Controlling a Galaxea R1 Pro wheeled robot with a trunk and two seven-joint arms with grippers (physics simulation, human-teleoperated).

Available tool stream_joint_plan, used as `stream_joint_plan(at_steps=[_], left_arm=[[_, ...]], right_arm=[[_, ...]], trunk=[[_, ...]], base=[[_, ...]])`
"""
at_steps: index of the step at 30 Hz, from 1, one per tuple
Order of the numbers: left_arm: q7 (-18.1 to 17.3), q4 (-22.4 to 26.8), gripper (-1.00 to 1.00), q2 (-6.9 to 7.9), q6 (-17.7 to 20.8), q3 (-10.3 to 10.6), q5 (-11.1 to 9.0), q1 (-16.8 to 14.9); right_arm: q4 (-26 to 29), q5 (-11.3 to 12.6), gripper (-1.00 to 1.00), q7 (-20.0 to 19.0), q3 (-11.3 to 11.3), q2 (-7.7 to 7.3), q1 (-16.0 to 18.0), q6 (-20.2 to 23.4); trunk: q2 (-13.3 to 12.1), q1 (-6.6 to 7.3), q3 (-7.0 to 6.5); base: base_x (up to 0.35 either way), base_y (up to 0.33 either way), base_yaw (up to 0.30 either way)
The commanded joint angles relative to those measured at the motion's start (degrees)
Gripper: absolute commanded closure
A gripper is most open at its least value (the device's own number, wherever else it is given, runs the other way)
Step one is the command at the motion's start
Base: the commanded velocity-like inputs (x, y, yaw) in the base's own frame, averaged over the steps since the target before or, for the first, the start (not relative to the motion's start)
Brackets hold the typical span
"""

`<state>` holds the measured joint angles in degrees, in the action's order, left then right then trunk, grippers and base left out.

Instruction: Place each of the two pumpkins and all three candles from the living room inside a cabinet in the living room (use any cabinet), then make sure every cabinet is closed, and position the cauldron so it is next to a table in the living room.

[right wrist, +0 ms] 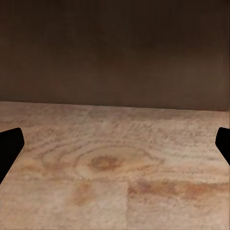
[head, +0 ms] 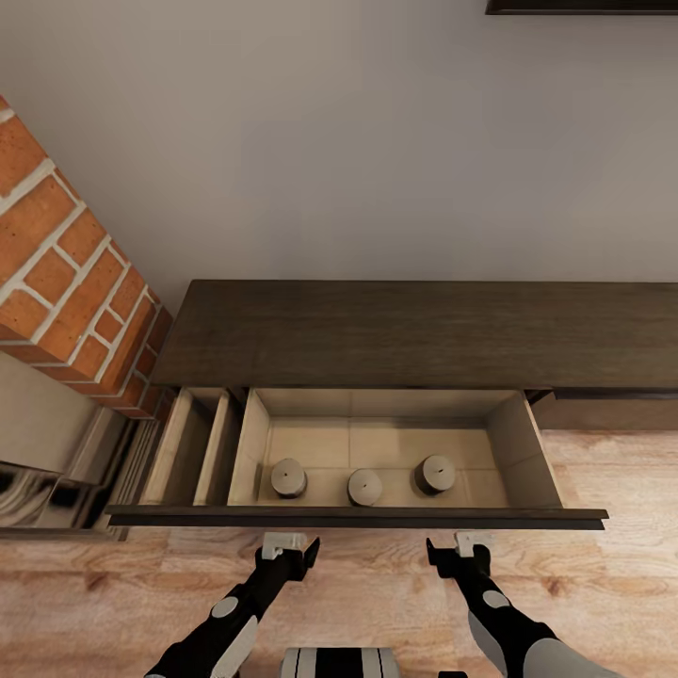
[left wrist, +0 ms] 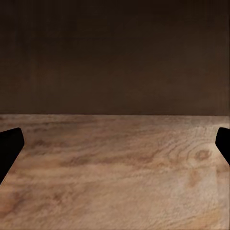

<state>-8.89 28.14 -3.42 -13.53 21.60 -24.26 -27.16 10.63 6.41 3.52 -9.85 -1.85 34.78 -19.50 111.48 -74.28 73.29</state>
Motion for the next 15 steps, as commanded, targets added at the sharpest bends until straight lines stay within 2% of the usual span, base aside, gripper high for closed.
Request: stream_joint_plan(at_steps=[1, 5, 7, 15], left_arm=[[0.05, 0.04, -1.0, -0.05, 0.0, -1.44, 0.0, 0.0], [0.1, 0.07, -1.0, -0.09, 0.0, -6.7, 0.0, 0.0], [0.1, 0.13, -1.0, -0.15, -0.02, -7.77, 0.0, 0.0], [0.1, 1.37, -1.0, -0.19, -0.12, -8.32, 0.0, 0.0]], right_arm=[[0.38, 0.0, -1.0, 0.0, 0.0, 0.0, 0.14, 0.04], [0.98, 0.0, -1.0, 0.08, 0.0, 0.0, 0.76, -0.07], [2.0, 0.0, -1.0, 0.1, 0.0, 0.02, 0.86, -0.15], [4.1, 0.0, -1.0, 0.18, 0.0, 0.06, 1.07, -0.19]], trunk=[[0.0, 0.0, 0.0], [0.0, 0.0, 0.0], [0.0, 0.0, 0.0], [0.0, 0.0, 0.0]], base=[[0.0, 0.0, 0.0], [0.0, 0.0, 0.0], [0.0, 0.0, 0.0], [0.0, 0.0, 0.0]])
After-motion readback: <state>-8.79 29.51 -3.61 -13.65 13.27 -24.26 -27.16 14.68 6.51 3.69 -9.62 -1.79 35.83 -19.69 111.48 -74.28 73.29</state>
